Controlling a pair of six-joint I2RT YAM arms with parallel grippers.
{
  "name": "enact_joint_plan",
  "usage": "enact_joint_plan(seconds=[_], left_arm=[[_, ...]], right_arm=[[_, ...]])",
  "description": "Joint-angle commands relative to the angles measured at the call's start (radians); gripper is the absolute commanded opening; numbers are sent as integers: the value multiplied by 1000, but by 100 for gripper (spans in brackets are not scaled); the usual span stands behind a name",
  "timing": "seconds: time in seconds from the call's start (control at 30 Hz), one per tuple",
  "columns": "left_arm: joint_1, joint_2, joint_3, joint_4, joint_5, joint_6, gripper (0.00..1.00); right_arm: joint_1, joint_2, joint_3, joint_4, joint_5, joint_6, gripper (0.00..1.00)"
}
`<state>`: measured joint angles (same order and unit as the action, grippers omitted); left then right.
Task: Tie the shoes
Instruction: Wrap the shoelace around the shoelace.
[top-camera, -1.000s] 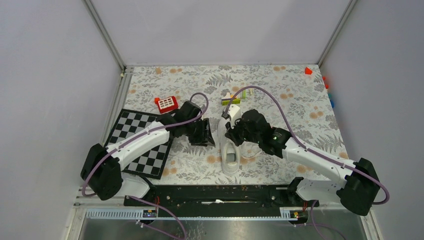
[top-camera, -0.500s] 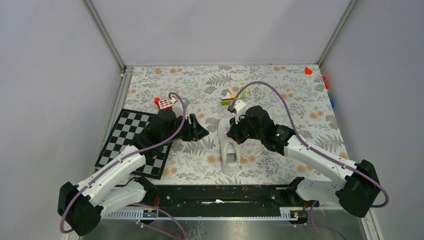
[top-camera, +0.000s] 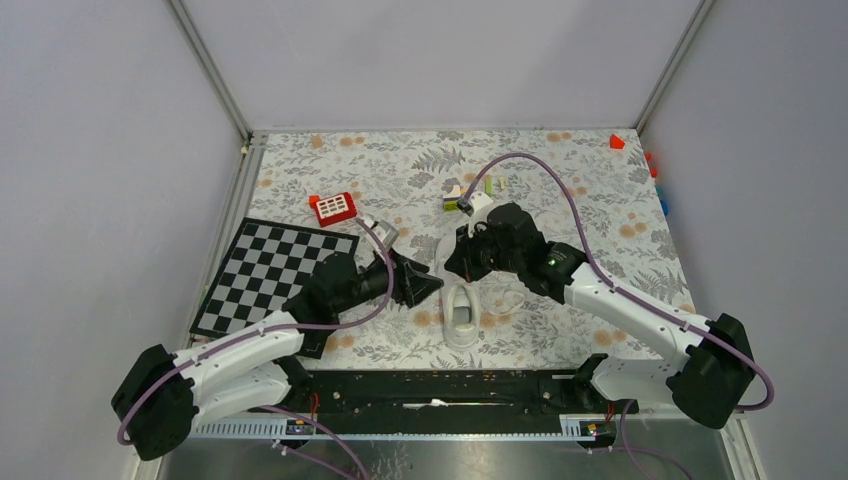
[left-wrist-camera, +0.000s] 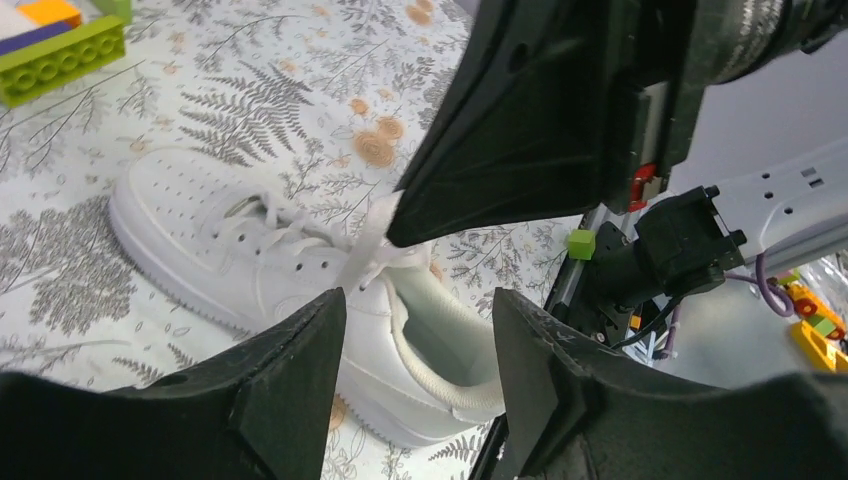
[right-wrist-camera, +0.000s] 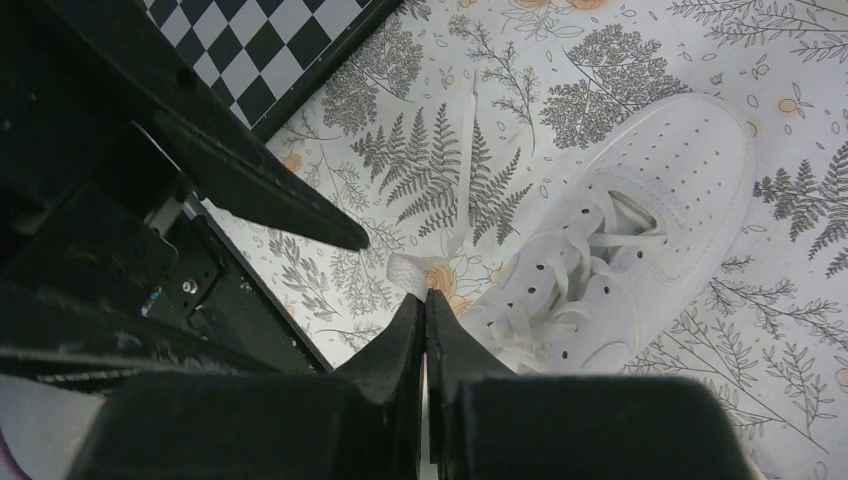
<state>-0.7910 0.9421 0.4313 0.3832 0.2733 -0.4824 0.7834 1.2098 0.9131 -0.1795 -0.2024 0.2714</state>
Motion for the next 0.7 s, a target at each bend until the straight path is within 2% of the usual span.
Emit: enact_joint_plan(seconds=[0.0,0.67], left_arm=[[-32,57,-26,203,-16,96,59],[-112,234,-24,411,-86,58,55]], right_arm=[[-6,12,54,2,6,85,0],[-6,15,52,-5,24,143,0]])
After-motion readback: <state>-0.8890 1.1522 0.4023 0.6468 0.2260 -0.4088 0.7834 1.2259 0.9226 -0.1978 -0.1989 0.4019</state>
